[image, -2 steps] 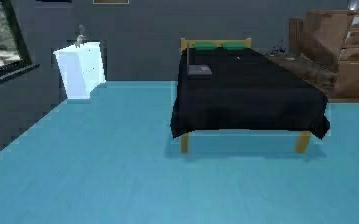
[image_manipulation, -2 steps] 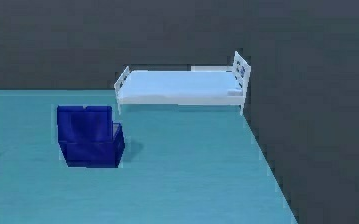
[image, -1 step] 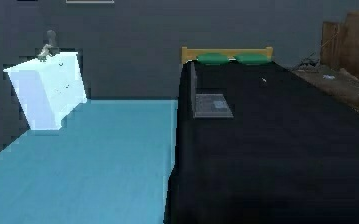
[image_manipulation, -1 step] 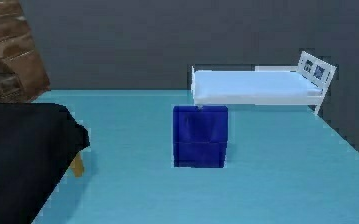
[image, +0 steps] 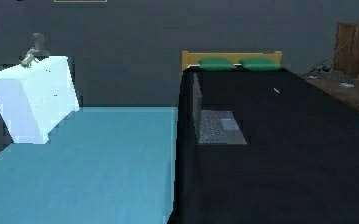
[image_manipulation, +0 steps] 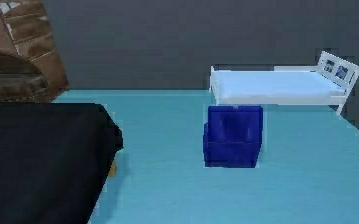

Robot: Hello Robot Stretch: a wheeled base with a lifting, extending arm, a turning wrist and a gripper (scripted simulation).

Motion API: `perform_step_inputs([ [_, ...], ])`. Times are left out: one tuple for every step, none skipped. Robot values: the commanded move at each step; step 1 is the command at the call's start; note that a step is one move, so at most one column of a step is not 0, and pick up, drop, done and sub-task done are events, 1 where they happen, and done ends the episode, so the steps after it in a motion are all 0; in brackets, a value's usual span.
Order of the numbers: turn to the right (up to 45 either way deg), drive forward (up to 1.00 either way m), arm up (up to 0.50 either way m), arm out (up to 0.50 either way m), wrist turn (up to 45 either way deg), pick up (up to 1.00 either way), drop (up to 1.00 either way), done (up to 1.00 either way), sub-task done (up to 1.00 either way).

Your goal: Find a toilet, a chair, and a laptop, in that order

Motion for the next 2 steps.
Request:
perform_step_inputs([
  [9.0,0.0,0.0,0.0,0.0,0.0,0.0,0.0,0.0],
  [0.0,0.0,0.0,0.0,0.0,0.0,0.0,1.0,0.0],
])
